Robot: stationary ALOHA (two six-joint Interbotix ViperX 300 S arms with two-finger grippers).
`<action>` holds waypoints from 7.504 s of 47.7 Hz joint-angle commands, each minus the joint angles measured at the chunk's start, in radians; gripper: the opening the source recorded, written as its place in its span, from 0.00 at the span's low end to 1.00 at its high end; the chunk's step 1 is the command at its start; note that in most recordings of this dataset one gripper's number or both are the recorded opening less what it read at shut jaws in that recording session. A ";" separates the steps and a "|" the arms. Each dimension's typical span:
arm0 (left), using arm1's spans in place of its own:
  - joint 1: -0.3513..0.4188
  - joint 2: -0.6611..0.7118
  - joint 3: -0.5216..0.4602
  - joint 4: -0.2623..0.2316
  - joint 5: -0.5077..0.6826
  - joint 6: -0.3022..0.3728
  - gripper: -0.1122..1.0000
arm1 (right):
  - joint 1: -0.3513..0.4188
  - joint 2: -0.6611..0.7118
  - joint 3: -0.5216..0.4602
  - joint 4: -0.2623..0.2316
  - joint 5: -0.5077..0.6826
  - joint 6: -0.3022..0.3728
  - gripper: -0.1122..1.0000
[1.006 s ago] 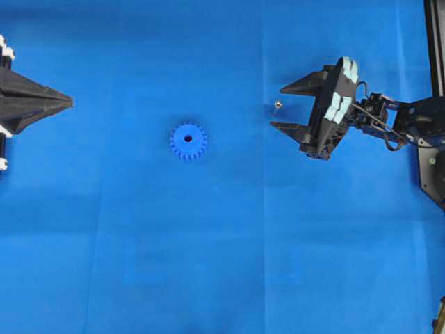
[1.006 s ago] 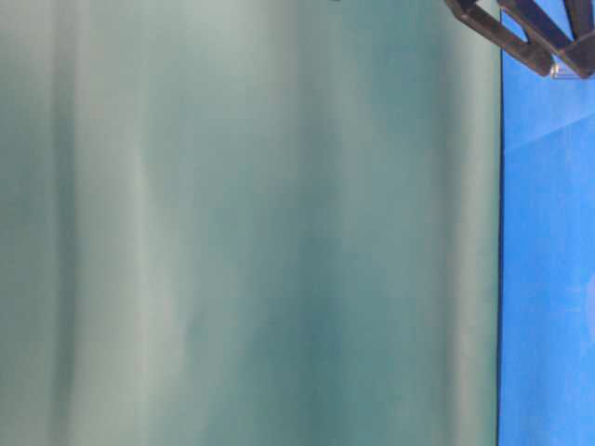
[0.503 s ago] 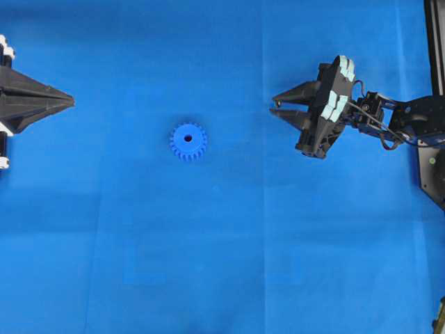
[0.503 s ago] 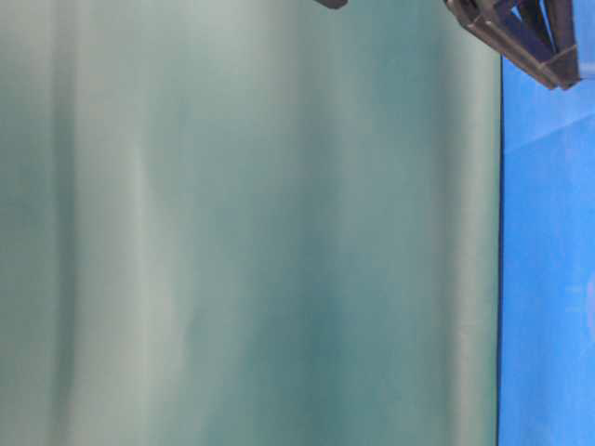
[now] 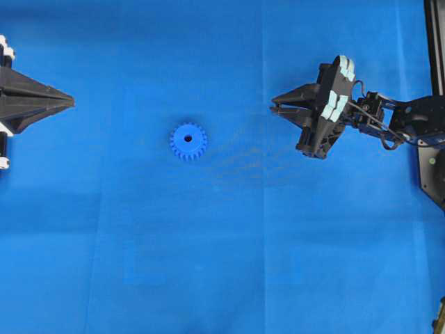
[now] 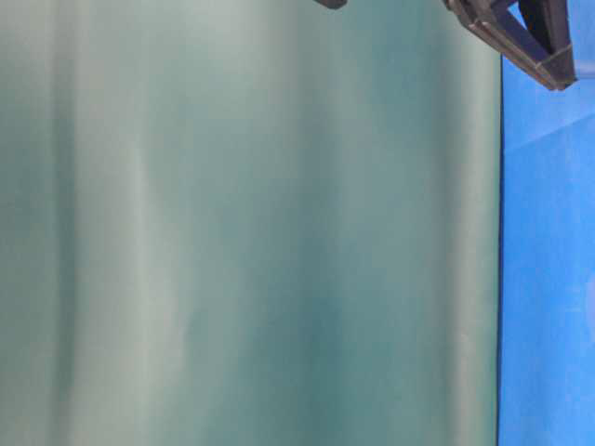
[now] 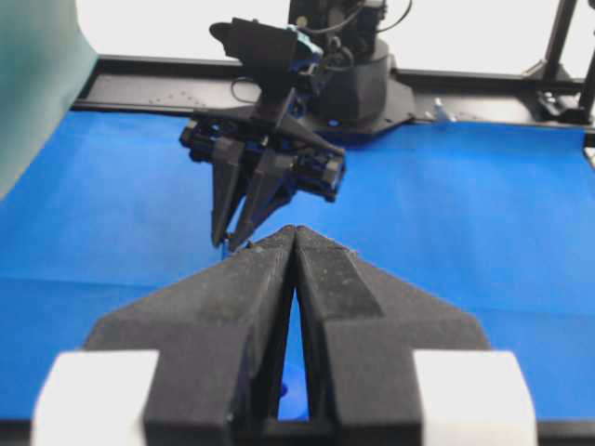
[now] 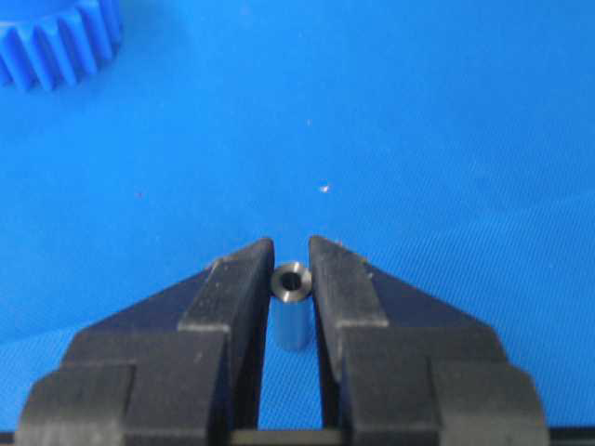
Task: Insert the shaft placed at a random location into the center hole of the small gear at another random location.
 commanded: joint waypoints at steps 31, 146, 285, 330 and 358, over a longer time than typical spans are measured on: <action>0.003 -0.038 -0.009 0.002 0.044 -0.002 0.10 | -0.002 -0.281 -0.069 0.000 0.270 -0.035 0.12; 0.003 -0.038 -0.009 0.002 0.049 -0.003 0.10 | 0.143 0.178 -0.591 0.020 0.367 -0.035 0.12; 0.003 -0.044 -0.011 0.002 0.044 -0.003 0.10 | 0.175 0.261 -0.557 0.095 0.230 -0.066 0.12; 0.003 -0.044 -0.009 0.002 0.048 -0.005 0.10 | 0.179 0.267 -0.558 0.123 0.267 -0.069 0.25; 0.003 -0.046 -0.009 0.002 0.046 -0.005 0.10 | 0.181 0.020 -0.531 0.115 0.387 -0.078 0.86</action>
